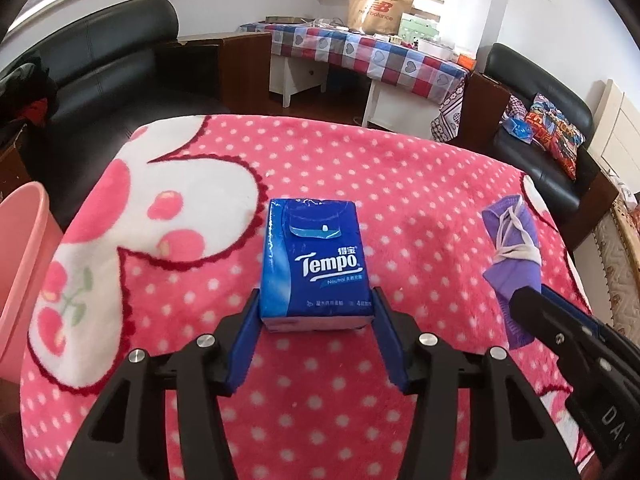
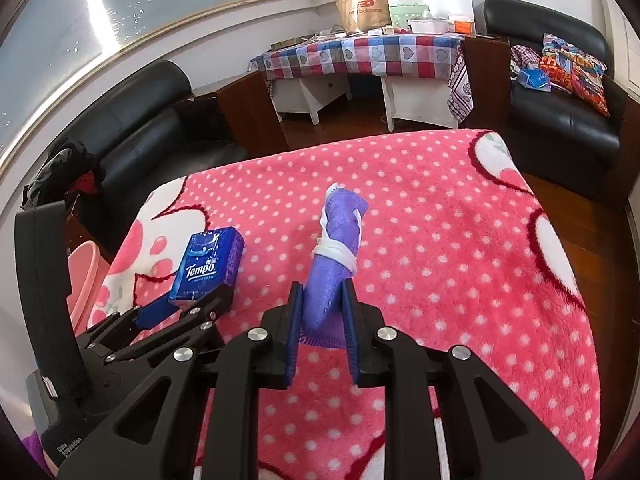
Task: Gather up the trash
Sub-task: 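Grasp the blue Tempo tissue pack with the left tool while the right tool grasps the purple bag, then lift and carry the tissue pack and purple bag with both tools over the bucket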
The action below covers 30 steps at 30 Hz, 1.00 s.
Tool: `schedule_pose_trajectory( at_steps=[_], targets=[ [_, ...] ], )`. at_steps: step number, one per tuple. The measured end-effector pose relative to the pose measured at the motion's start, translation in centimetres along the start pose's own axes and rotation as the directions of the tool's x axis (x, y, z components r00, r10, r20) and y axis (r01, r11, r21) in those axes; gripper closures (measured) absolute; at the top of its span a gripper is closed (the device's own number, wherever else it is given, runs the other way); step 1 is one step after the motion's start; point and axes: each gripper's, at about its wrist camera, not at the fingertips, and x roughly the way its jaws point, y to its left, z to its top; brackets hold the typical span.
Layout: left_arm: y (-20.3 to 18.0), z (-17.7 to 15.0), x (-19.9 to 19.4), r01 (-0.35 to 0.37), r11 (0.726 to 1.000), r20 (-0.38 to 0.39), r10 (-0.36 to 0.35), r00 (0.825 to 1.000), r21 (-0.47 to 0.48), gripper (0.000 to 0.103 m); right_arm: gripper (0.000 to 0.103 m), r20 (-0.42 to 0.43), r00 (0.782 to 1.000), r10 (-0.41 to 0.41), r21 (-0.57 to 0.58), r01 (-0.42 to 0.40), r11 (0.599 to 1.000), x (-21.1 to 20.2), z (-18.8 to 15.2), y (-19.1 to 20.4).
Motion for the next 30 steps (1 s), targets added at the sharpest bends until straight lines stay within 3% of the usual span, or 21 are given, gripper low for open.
schedule_pose_trajectory(
  at_steps=[19,30],
  targets=[
    [5.5,-3.1,-9.2,0.02,0.999,0.091,-0.017,0.996,-0.032,0.051,0.083,0.007,0.999,0.053,-0.069,-0.053,0.996,-2.5,-1.1,5.2],
    [9.4,-5.0,-14.3,-0.018,0.995,0.163,0.034,0.986,-0.094,0.051,0.083,0.0,0.995,0.104,-0.145,-0.103,0.984,-4.1,-2.6,10.0]
  ],
)
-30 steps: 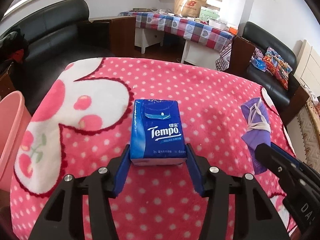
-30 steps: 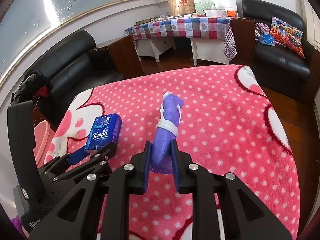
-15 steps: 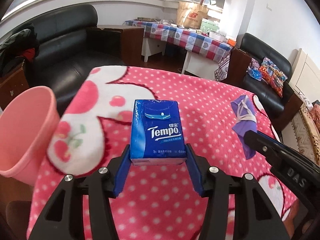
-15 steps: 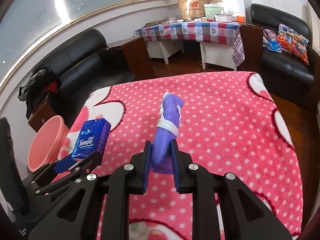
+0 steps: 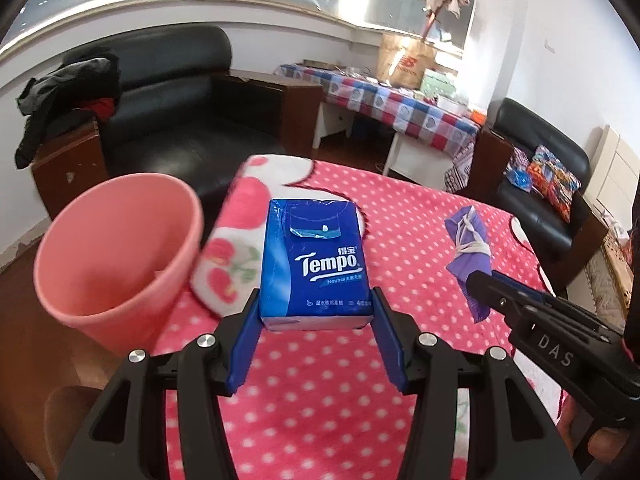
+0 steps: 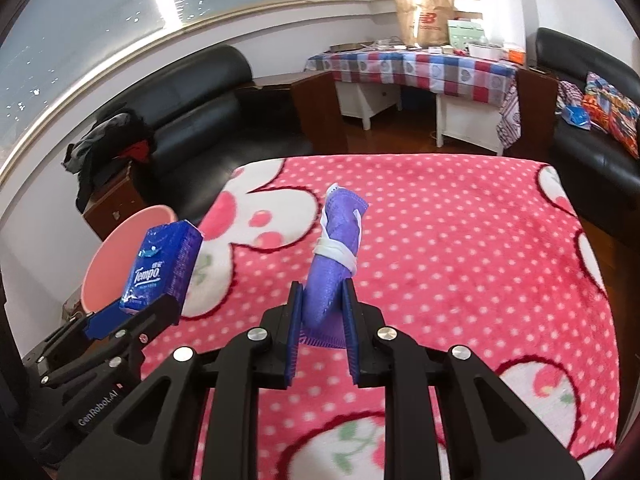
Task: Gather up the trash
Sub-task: 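Lift and carry the tissue pack and purple bag with both tools over the bucket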
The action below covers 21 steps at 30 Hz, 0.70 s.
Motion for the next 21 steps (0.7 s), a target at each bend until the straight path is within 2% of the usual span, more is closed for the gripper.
schedule_pose_trajectory(
  at_steps=[11,21],
  targets=[
    [4.9,-0.5,-4.1,-0.046,0.996,0.058,0.05,0.997,-0.077,0.051,0.083,0.002,0.997,0.079,-0.073,-0.079,0.994,-0.3,-0.3,5.4],
    [9.6,-0.6,-6.0,-0.121,0.982,0.099,0.136,0.986,-0.149,0.051,0.083,-0.015,0.991,0.136,-0.151,-0.137,0.979,0.4,-0.1,10.4]
  ],
)
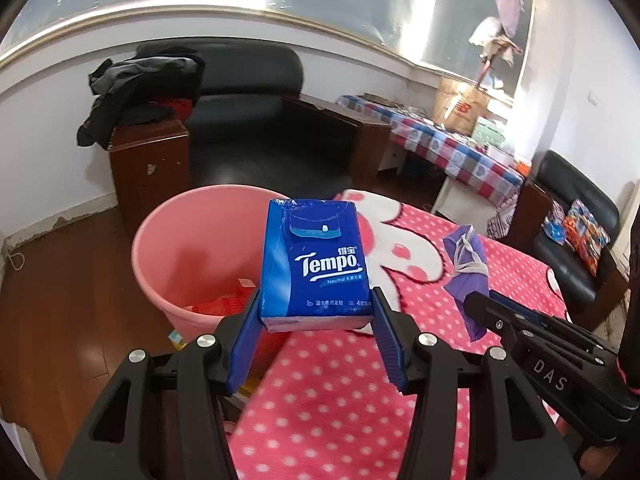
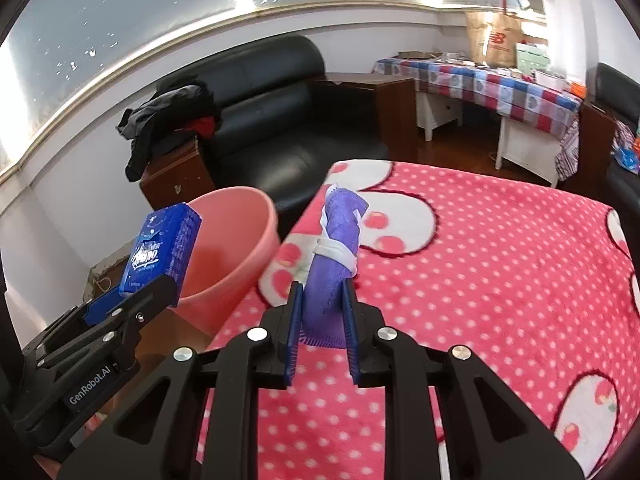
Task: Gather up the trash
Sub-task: 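Lift and carry the tissue pack and purple bag with both tools over the bucket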
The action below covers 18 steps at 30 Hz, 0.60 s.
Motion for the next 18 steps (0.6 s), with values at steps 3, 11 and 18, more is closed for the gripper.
schedule_pose_trajectory(
  at_steps=[3,11,18],
  targets=[
    [1.5,0.3,0.0,-0.016,1.0,0.01,0.016,1.0,-0.018,0.051,0.083,-0.004,1.0,0.014,-0.019,-0.014,1.0,0.7,0.4,1.3],
    [5.2,0.7,0.8,-0.065,0.995,0.012,0.066,0.998,-0.072,0.051,0.083,-0.01,0.998,0.064,-0.077,-0.065,0.995,2.9,1.7,5.3],
    [8.6,1.3,2.4,-0.116,0.987,-0.007,0.116,0.993,-0.112,0.051,0.083,-0.052,0.991,0.122,-0.107,-0.127,0.986,5.8,2.7,8.5]
  ],
)
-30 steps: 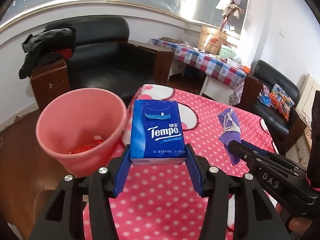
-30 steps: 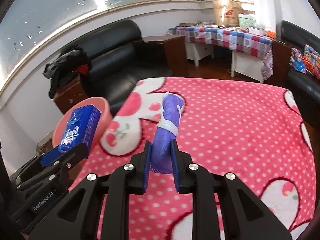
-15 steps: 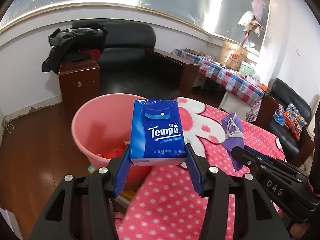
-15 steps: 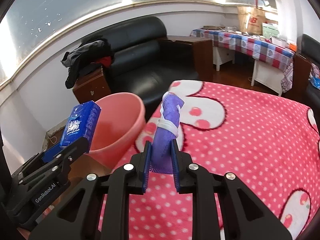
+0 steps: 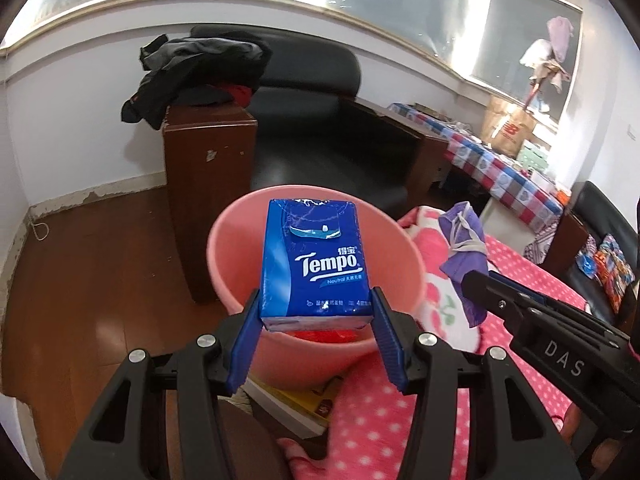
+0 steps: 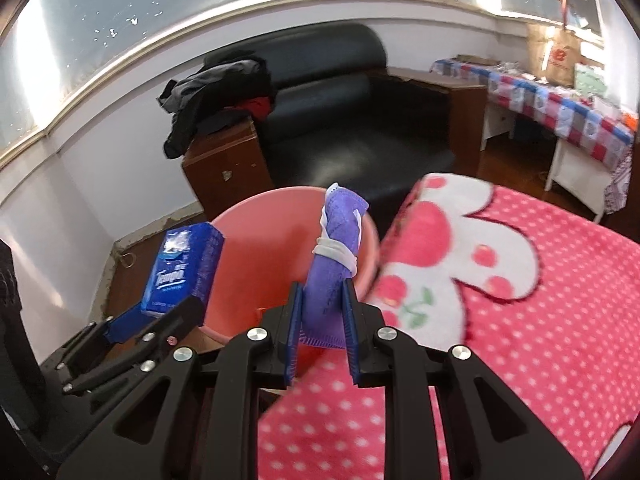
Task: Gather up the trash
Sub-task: 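Lift and carry the tissue pack and purple bag with both tools over the bucket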
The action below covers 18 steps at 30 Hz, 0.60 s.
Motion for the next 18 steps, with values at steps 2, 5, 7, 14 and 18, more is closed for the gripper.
schedule_pose_trajectory(
  at_steps=[2,5,7,14,18],
  targets=[
    [0.6,0.3,0.6,-0.015,1.0,-0.003,0.015,1.0,-0.006,0.051,0.083,-0.017,1.0,0.026,-0.001,-0.026,1.0,1.2,0.5,0.8],
    [1.7,0.9,1.4,-0.031,0.999,-0.008,0.031,0.999,-0.009,0.051,0.083,-0.035,0.999,0.037,-0.008,-0.037,0.999,2.7,1.1,1.5],
    [2.0,1.1,1.9,-0.038,0.999,-0.013,0.038,0.999,-0.011,0.051,0.083,-0.047,0.998,0.033,-0.013,-0.033,0.999,3.8,1.6,1.8],
    [2.5,1.7,4.4,-0.06,0.998,-0.06,0.06,0.996,-0.004,0.051,0.083,-0.11,0.994,0.026,-0.009,-0.027,1.0,7.5,2.1,2.3],
    [2.7,1.7,5.5,-0.068,0.998,-0.08,0.067,0.995,0.001,0.051,0.083,-0.138,0.99,0.02,-0.006,-0.021,1.0,9.1,2.1,2.0]
  ],
)
